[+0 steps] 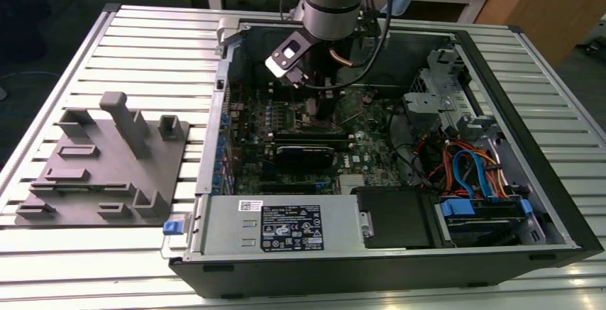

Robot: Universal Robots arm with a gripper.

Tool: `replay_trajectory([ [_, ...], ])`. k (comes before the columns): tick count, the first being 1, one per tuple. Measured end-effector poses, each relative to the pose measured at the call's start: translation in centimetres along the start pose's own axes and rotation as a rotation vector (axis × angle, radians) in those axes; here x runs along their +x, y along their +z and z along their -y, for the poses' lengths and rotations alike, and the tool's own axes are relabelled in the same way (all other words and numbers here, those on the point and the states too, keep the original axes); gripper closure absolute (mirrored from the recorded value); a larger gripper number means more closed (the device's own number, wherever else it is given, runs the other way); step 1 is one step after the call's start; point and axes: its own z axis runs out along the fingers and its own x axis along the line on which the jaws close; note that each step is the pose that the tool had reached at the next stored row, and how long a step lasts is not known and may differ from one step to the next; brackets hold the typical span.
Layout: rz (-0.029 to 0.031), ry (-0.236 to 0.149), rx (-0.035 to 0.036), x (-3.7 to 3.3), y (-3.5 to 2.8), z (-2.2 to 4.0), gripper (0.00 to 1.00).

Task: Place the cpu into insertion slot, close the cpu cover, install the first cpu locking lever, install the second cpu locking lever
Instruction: 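Place the cpu into insertion slot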

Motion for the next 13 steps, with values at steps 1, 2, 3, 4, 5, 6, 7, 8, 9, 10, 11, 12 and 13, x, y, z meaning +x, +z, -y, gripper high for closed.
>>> replay_trajectory([
  [1, -0.0004, 0.0, 0.0, 0.0, 0.1, 0.1, 0.46],
  [2, -0.0008, 0.0, 0.0, 0.01, 0.2, 0.21, 0.46],
  [3, -0.0009, 0.0, 0.0001, 0.02, 0.34, 0.31, 0.46],
  [4, -0.001, 0.0, 0.0001, 0.02, 0.47, 0.36, 0.46],
  [5, -0.001, 0.0, 0.0001, 0.02, 0.62, 0.36, 0.46],
  [6, -0.0011, 0.001, 0.0, 0.03, 0.75, 0.37, 0.46],
  [7, -0.001, 0.001, 0.0001, 0.04, 0.87, 0.37, 0.46],
  [8, -0.0009, 0.002, 0.0, 0.04, 1.0, 0.38, 0.46],
  [9, -0.0009, 0.002, 0.0, 0.03, 1.12, 0.39, 0.46],
  [10, -0.0009, 0.003, 0.0, 0.03, 1.23, 0.39, 0.46],
  [11, -0.0009, 0.003, 0.0, 0.03, 1.32, 0.4, 0.46],
  [12, -0.001, 0.003, -0.0001, 0.03, 1.41, 0.4, 0.46],
  [13, -0.001, 0.004, -0.0001, 0.03, 1.48, 0.4, 0.46],
])
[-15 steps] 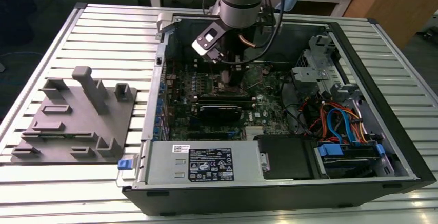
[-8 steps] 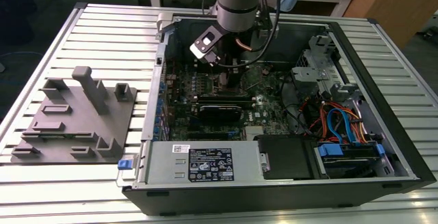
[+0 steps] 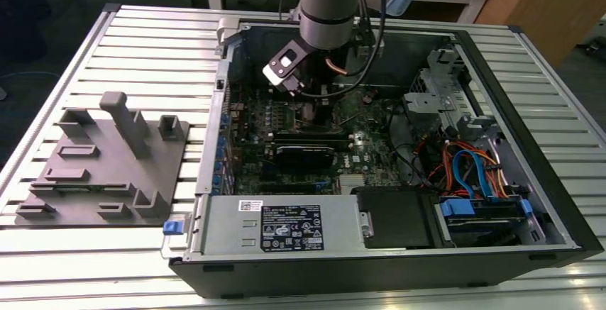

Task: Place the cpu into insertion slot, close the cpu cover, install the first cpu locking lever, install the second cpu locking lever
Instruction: 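Place the cpu into insertion slot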

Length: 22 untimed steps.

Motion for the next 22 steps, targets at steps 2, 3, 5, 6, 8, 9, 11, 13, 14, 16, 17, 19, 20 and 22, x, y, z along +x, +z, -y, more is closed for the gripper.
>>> replay_trajectory([
  [2, 0.0001, 0.001, 0.0, 0.0, 0.14, 0.01, 0.46],
  [3, 0.0002, 0.003, -0.0001, 0.0, 0.2, 0.01, 0.46],
  [5, 0.0005, 0.01, -0.0003, 0.0, 0.3, 0.01, 0.46],
  [6, 0.0007, 0.012, -0.0003, 0.0, 0.34, 0.02, 0.46],
  [8, 0.0007, 0.013, -0.0004, -0.01, 0.5, 0.02, 0.46],
  [9, 0.0007, 0.013, -0.0004, -0.01, 0.59, 0.03, 0.46],
  [11, 0.0006, 0.013, -0.0004, -0.01, 0.77, 0.04, 0.46],
  [13, 0.0006, 0.013, -0.0004, 0.0, 0.92, 0.04, 0.46],
  [14, 0.0007, 0.013, -0.0004, 0.0, 0.98, 0.04, 0.46],
  [16, 0.0007, 0.013, -0.0004, 0.0, 1.09, 0.05, 0.46],
  [17, 0.0008, 0.013, -0.0003, 0.0, 1.12, 0.06, 0.46],
  [19, 0.0007, 0.013, -0.0004, 0.0, 1.17, 0.06, 0.46],
  [20, 0.0007, 0.013, -0.0004, 0.0, 1.19, 0.06, 0.46],
  [22, 0.0008, 0.013, -0.0003, 0.0, 1.2, 0.06, 0.46],
])
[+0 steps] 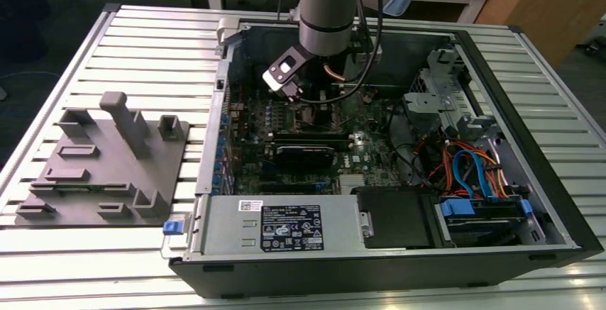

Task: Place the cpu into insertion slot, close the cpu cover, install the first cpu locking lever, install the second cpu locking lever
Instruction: 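Place the cpu into insertion slot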

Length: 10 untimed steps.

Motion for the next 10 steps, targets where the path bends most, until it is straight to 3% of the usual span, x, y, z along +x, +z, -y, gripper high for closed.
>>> replay_trajectory([
  [10, 0.0001, 0.003, -0.0001, 0.0, -0.04, 0.0, 0.46],
])
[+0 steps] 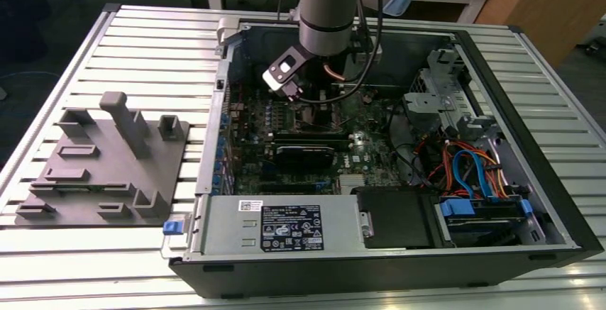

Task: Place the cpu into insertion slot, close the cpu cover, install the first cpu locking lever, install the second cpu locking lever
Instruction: 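Place the cpu into insertion slot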

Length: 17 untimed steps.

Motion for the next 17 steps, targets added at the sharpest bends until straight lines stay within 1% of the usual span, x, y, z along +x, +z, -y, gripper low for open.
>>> replay_trajectory([
  [4, 0.0009, 0.008, 0.0001, -0.01, 0.15, 0.01, 0.46],
  [10, 0.0014, 0.009, 0.0002, 0.03, 0.53, 0.03, 0.46],
  [15, 0.0023, 0.009, 0.0007, 0.01, 0.54, 0.06, 0.46],
  [17, 0.0013, 0.009, 0.0, 0.04, 0.47, 0.06, 0.46],
])
